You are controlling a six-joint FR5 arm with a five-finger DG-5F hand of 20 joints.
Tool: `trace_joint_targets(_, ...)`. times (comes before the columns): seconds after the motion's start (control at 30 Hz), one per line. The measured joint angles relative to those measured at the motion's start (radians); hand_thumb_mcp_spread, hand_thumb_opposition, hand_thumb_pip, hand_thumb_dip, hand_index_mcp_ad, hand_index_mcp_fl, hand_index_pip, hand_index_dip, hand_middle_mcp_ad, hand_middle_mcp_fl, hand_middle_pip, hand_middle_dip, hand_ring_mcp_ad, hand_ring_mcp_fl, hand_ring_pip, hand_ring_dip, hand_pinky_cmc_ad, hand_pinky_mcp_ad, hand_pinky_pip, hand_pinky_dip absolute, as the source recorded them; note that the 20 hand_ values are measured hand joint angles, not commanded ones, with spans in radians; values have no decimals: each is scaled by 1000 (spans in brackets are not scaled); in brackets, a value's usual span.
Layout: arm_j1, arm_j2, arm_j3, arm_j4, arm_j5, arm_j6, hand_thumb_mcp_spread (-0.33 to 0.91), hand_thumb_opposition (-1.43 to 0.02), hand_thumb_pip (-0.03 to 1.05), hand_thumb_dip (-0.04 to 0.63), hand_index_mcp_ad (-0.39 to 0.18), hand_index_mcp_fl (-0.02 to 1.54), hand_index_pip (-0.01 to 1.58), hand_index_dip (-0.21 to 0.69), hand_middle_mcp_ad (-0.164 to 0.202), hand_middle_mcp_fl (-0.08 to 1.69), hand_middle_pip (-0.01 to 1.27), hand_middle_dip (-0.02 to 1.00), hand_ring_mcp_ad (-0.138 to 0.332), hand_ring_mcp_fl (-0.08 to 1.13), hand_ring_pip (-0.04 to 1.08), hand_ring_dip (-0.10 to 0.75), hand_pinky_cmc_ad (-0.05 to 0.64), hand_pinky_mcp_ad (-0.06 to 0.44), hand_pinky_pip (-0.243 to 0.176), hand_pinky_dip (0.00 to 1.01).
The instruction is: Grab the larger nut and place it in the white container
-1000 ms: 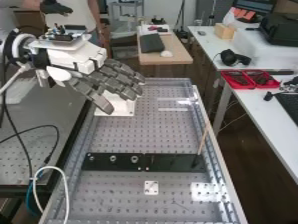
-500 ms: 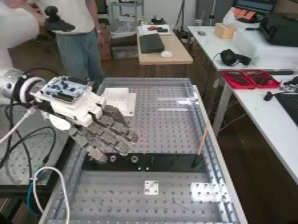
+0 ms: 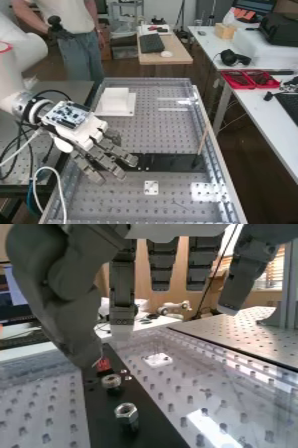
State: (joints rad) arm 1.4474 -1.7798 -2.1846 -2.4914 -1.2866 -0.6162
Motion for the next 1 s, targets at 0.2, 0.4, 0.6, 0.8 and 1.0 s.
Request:
trace_joint_targets(0.2, -6, -29, -8, 32, -10, -40, 307, -866, 721, 188, -136, 19, 1553, 65, 59, 3, 126, 234, 162, 7, 147, 164, 346, 328, -75, 688)
trace_joint_targets(0.4, -15, -50, -16, 57, -24, -77, 304, -866, 730, 190, -136, 19, 1557, 65, 59, 7, 124, 232, 162, 7, 168, 155, 346, 328, -75, 693)
trace_joint_targets(0.6, -19, -75, -24, 97, -40, -89, 304, -864, 754, 194, -138, 19, 1557, 65, 59, 3, 122, 229, 162, 7, 185, 148, 346, 325, -75, 698)
trace_joint_targets(0.8, -20, -97, -24, 118, -56, -90, 311, -874, 754, 209, -154, 19, 1557, 65, 59, 7, 122, 216, 162, 10, 201, 136, 346, 321, -75, 702)
trace_joint_targets(1.0, -26, -108, -23, 139, -66, -90, 339, -874, 771, 208, -154, 19, 1555, 80, 59, 7, 126, 215, 164, 10, 199, 136, 346, 321, -75, 702)
